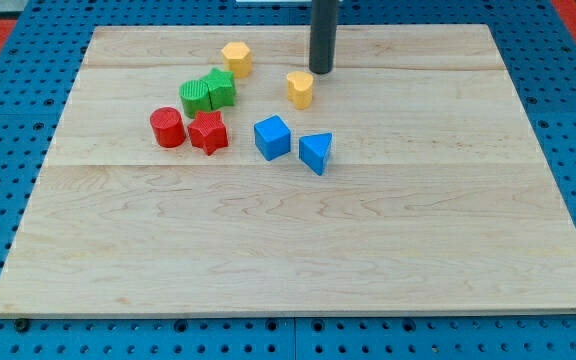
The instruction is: Move the green star to the top of the red star
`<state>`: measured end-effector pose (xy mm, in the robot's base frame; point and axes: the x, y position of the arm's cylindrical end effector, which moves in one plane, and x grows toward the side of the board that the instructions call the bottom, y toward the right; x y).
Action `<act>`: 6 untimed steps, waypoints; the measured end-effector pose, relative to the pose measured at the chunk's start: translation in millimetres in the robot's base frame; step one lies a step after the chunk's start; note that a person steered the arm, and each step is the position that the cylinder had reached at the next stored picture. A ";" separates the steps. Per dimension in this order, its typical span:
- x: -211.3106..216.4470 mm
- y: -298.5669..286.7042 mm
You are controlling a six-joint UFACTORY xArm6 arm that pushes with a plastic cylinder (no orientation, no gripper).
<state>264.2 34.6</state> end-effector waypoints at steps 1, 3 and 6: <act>8.2 -47.1; 28.6 -127.0; 29.2 -161.3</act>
